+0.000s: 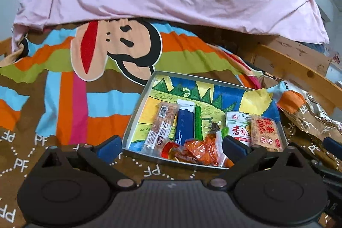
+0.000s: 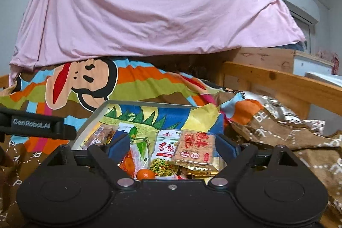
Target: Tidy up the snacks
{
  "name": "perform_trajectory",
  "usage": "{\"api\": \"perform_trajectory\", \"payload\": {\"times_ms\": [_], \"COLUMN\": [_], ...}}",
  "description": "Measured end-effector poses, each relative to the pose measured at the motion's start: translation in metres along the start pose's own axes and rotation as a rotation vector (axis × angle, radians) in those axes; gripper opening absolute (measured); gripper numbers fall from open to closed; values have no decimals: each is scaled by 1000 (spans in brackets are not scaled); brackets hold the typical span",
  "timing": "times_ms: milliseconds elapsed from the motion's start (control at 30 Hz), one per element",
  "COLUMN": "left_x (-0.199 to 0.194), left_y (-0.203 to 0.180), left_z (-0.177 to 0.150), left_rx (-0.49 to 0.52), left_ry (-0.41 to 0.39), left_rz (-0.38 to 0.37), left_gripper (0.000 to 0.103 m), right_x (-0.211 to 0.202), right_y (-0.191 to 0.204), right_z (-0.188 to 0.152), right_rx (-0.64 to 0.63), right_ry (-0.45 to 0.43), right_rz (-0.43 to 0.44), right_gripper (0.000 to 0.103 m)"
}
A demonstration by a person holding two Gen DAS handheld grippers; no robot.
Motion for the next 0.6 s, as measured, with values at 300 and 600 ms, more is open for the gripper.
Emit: {"api": "perform_trajectory", "payload": {"times_ms": [300, 600], "left_x": [-42, -68], "left_y": [2, -2], "left_z": [-10, -20], "left_rx": [66, 117], "left_ry": [-74, -88], "left_rz": [84, 101], "left_gripper": [102, 102], "right_x": [-42, -74], "right_y": [-11, -15], "right_z": [9, 11], "right_rx": [29, 23], "right_ry": [-46, -81], "right_rz": [-4, 2], "right_gripper": [98, 102]}}
Point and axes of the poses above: each gripper's, at about its wrist camera, not at the fingertips, and x roughly the way its jaws point, y to its left, z to its top, the point moved 10 cm from there along x, roughly the way its jaws point
